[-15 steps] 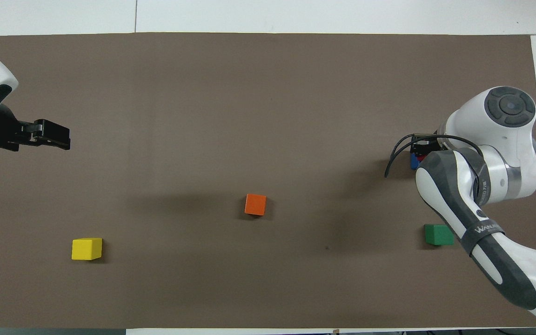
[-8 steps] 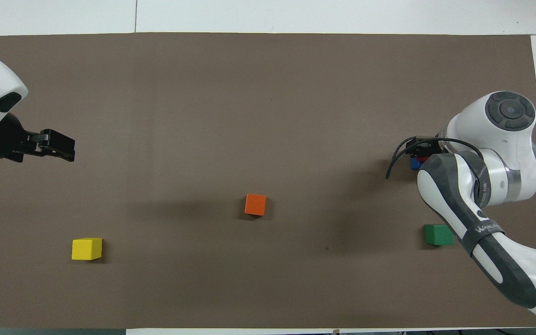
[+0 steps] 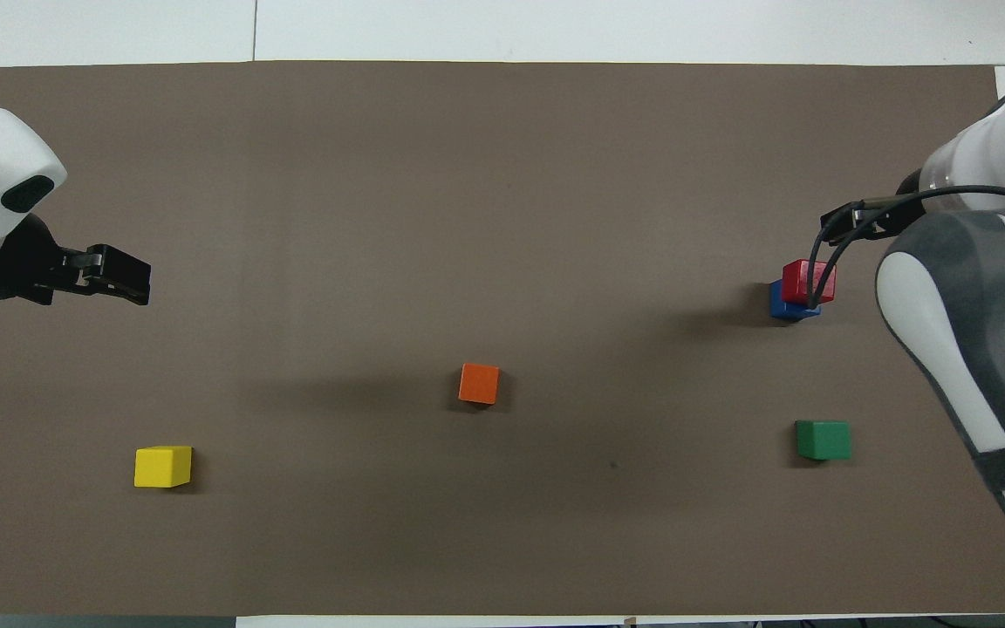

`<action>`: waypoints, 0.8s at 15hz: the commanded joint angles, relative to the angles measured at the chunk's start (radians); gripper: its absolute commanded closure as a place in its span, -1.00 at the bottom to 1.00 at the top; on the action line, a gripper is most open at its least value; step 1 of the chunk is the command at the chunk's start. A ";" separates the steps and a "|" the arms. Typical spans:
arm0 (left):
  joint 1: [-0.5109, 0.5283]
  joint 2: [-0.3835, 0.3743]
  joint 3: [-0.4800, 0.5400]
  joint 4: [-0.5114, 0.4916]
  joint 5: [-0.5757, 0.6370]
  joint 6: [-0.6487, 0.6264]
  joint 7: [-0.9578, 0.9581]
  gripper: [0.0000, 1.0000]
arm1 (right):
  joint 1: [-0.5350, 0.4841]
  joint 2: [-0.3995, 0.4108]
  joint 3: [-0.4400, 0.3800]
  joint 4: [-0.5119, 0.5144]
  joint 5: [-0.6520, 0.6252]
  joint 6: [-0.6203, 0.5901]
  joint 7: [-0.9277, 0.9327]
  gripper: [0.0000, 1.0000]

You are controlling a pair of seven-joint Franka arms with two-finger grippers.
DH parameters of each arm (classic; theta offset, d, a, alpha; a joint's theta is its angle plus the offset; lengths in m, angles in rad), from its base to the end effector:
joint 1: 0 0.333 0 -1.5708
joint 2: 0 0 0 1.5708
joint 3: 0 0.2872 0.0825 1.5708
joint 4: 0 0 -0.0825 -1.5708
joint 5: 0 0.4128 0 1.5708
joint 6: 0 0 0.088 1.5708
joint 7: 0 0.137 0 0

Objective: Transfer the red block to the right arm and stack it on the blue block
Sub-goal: 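Lower the red cube onto the blue cube and open the right gripper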

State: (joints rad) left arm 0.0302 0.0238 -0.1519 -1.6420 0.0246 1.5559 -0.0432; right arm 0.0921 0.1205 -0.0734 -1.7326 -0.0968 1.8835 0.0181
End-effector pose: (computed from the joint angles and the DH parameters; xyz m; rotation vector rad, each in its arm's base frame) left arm 0.5767 -0.0664 0.5155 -3.1047 0.1237 0.1672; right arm 0.6281 0.0030 0.4389 3.0401 0.0451 0.0494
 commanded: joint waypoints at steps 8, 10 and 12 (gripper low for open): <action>-0.013 -0.013 0.020 0.002 -0.011 -0.011 0.003 -1.00 | -0.066 -0.157 0.009 0.124 0.035 -0.369 -0.184 -1.00; -0.032 -0.013 0.020 0.004 -0.011 -0.017 0.002 -1.00 | -0.101 -0.160 0.015 0.125 0.037 -0.365 -0.182 -1.00; -0.058 -0.015 0.032 -0.001 -0.011 -0.010 -0.003 -1.00 | -0.129 -0.151 0.029 0.139 0.049 -0.360 -0.181 -1.00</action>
State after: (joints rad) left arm 0.0133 0.0205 -0.1463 -1.6420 0.0245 1.5558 -0.0434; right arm 0.0084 -0.0379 -0.0701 -1.6035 -0.0801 1.5226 -0.1360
